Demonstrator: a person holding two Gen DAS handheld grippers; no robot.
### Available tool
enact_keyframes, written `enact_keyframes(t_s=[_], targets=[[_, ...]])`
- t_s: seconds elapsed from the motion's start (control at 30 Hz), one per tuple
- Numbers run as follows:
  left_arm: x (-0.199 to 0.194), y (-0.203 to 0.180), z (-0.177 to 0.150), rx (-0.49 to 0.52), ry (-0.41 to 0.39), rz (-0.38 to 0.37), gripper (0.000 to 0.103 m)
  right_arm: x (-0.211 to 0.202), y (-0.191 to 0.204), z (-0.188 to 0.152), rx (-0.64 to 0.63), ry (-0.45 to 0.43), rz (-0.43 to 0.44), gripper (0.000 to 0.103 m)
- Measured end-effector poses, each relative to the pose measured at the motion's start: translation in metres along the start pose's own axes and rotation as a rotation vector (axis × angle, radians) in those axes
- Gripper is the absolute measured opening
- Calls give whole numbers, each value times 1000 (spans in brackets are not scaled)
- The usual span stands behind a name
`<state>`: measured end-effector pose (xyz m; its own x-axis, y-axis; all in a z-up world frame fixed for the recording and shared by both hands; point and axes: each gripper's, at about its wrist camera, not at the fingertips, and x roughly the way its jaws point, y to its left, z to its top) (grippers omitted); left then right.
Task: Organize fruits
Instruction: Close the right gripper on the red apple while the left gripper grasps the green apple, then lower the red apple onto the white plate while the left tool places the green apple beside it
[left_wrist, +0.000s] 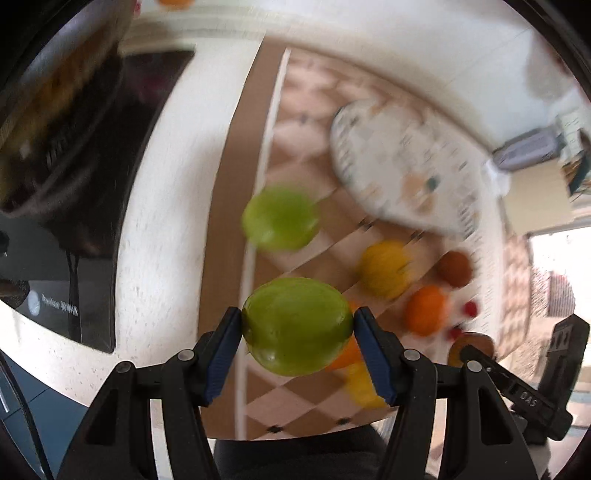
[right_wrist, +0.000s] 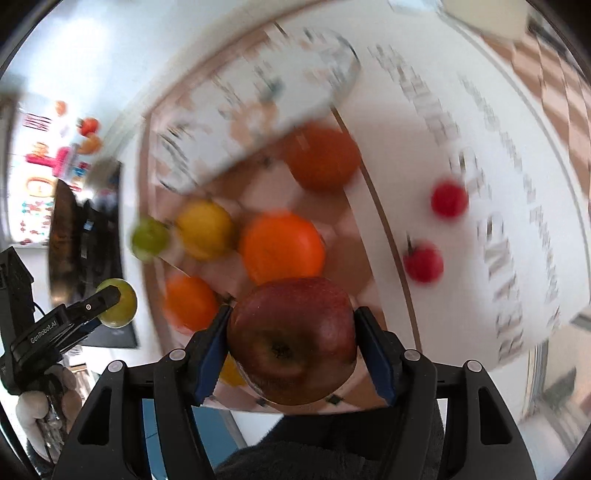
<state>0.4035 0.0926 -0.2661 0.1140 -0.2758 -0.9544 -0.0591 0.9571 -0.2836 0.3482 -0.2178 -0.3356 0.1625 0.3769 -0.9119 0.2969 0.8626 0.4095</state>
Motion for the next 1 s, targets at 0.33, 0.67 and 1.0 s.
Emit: enact_keyframes(t_s=[0.33, 0.67, 1.0], targets=[[32, -77, 106, -24, -7, 11, 60, -1, 37, 151, -178, -72, -16, 68], [122, -88, 178, -132, 157, 25, 60, 69, 56, 237, -332, 12, -82, 68], [146, -100, 194, -117, 208, 70, 60, 88, 68, 255, -414, 42, -106, 69]])
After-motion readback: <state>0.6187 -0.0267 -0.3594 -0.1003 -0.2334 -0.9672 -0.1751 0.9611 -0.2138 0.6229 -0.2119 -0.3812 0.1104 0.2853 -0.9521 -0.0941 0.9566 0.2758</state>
